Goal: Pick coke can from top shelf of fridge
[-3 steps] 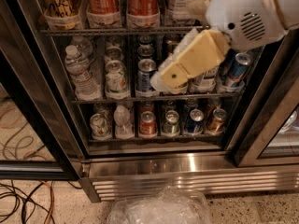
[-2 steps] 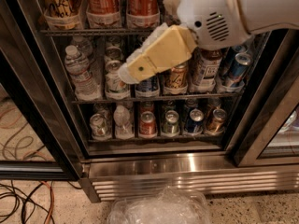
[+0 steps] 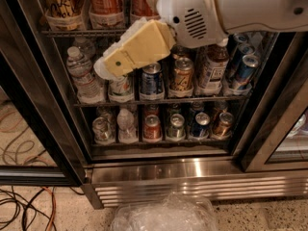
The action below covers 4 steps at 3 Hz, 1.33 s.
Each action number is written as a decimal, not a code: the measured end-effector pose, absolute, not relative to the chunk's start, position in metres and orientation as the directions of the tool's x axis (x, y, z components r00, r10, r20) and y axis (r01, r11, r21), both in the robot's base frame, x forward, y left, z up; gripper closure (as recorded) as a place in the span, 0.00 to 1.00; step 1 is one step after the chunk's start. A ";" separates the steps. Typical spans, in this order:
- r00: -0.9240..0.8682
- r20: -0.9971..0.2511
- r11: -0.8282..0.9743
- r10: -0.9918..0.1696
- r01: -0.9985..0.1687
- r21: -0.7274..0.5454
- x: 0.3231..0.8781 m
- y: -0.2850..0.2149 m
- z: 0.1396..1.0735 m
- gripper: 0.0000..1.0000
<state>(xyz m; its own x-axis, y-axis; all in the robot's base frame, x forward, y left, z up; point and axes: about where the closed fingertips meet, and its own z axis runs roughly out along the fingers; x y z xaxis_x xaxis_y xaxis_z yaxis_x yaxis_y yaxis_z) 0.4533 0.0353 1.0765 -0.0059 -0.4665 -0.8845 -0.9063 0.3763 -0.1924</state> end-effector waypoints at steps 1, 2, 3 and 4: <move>0.005 -0.898 0.393 -0.440 -0.898 -0.197 0.450 0.055 1.076 0.00; -0.011 -0.927 0.455 -0.375 -0.874 -0.174 0.439 0.086 1.068 0.00; -0.052 -0.940 0.542 -0.338 -0.827 -0.149 0.435 0.112 1.054 0.00; -0.142 -0.954 0.657 -0.265 -0.750 -0.071 0.436 0.121 1.038 0.00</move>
Offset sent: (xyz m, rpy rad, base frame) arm -0.0046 0.0774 -0.0438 0.2330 -0.0078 -0.2068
